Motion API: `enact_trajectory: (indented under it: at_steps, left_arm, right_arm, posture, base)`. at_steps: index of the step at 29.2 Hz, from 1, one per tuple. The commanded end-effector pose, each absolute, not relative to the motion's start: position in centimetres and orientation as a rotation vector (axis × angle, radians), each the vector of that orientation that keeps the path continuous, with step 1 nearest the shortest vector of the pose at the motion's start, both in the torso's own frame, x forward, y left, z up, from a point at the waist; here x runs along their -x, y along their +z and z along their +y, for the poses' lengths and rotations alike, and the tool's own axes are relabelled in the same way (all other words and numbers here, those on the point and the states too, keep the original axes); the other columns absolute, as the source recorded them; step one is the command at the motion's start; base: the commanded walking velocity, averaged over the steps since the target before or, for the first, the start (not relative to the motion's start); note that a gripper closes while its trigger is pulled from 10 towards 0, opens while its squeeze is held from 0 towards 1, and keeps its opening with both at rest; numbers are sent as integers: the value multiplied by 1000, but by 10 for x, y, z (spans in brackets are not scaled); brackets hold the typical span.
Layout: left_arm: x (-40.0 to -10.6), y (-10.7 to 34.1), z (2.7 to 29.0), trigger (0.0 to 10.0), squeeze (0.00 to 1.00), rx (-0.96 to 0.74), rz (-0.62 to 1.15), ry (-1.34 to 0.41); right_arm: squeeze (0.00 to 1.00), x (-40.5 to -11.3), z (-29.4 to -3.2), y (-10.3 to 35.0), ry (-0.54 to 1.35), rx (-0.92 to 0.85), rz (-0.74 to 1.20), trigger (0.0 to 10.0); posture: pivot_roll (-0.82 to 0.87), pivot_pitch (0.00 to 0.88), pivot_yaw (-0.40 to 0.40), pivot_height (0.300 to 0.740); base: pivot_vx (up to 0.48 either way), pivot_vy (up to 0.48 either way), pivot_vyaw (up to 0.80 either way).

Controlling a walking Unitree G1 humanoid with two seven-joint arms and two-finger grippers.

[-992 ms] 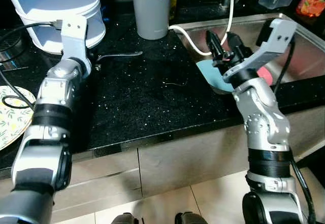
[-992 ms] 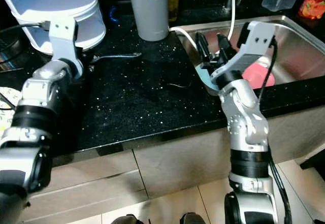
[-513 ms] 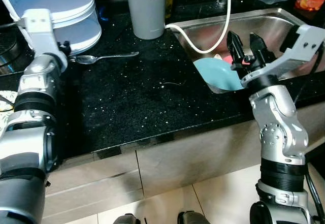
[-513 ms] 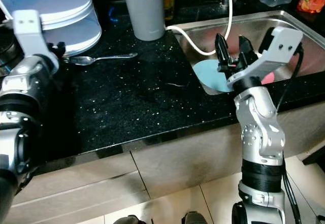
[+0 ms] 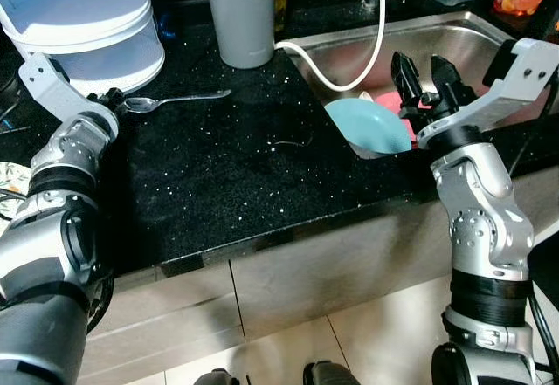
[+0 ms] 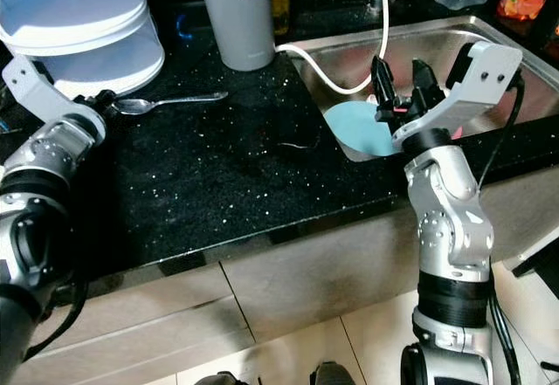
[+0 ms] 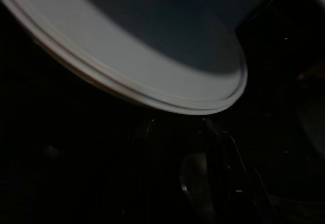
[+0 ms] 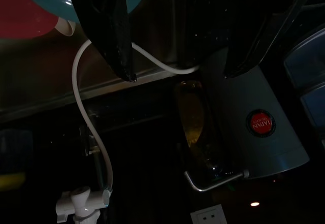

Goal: Kitchen organization

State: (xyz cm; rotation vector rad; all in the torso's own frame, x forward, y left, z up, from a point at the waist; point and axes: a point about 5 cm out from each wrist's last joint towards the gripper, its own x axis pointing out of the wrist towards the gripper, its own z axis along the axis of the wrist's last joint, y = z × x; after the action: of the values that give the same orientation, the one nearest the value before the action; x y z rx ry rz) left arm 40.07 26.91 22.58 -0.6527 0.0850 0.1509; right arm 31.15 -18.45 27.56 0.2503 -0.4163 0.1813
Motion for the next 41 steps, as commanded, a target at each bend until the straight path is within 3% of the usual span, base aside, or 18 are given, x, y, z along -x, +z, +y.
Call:
enact_trajectory:
  at_steps: [1, 5, 8, 9, 10, 17, 25, 26, 27, 28, 35, 38, 41]
  left_arm:
    - [-406, 221, 249, 10000, 0, 695, 138, 85]
    - [-407, 221, 242, 10000, 0, 697, 148, 54]
    - [-411, 220, 223, 10000, 0, 686, 187, -22]
    - [-412, 219, 219, 3843, 0, 684, 198, -35]
    - [-412, 218, 217, 0, 0, 678, 208, -36]
    - [-413, 221, 212, 0, 0, 685, 197, -57]
    - [-414, 256, 203, 0, 0, 724, 22, -253]
    - [-413, 265, 201, 5961, 0, 737, -20, -308]
    - [-413, 265, 201, 5961, 0, 737, -20, -308]
    - [-410, 273, 199, 10000, 0, 744, -70, -358]
    - [-399, 292, 193, 10000, 0, 742, -178, -481]
    - [-385, 299, 180, 10000, 0, 650, -222, -578]
    - [-366, 301, 160, 10000, 0, 515, -243, -657]
  right_arm:
    - [0, -311, -182, 275, 191, -244, -404, 10000]
    - [0, -311, -182, 275, 189, -245, -404, 10000]
    - [0, -310, -183, 274, 178, -248, -405, 10000]
    - [0, -309, -183, 274, 174, -250, -406, 10000]
    - [0, -309, -184, 273, 171, -251, -406, 10000]
    - [0, -310, -184, 274, 170, -255, -411, 10000]
    - [0, -316, -179, 276, 192, -260, -418, 10000]
    - [0, -317, -177, 277, 197, -261, -420, 10000]
    - [0, -317, -177, 277, 197, -261, -420, 10000]
    - [0, -318, -176, 277, 201, -262, -422, 10000]
    - [0, -319, -170, 275, 230, -269, -416, 10000]
    - [0, -319, -159, 271, 289, -243, -397, 10000]
    - [0, -318, -140, 264, 372, -102, -391, 10000]
  posture:
    - [-64, 85, 31, 740]
    - [-67, 86, 35, 740]
    - [-68, 86, 48, 740]
    - [-69, 86, 50, 740]
    - [-69, 85, 50, 740]
    - [-61, 74, 46, 740]
    - [-43, 51, 37, 740]
    - [-40, 46, 38, 740]
    - [-40, 46, 38, 740]
    - [-35, 41, 37, 740]
    - [-17, 28, 32, 740]
    - [-5, 24, 27, 740]
    - [10, 9, 24, 740]
  base:
    - [0, 0, 0]
    - [0, 0, 0]
    - [0, 0, 0]
    - [0, 0, 0]
    - [0, 0, 0]
    - [0, 0, 0]
    - [0, 0, 0]
    - [0, 0, 0]
    - [0, 0, 0]
    - [0, 0, 0]
    - [0, 0, 0]
    - [0, 0, 0]
    - [0, 0, 0]
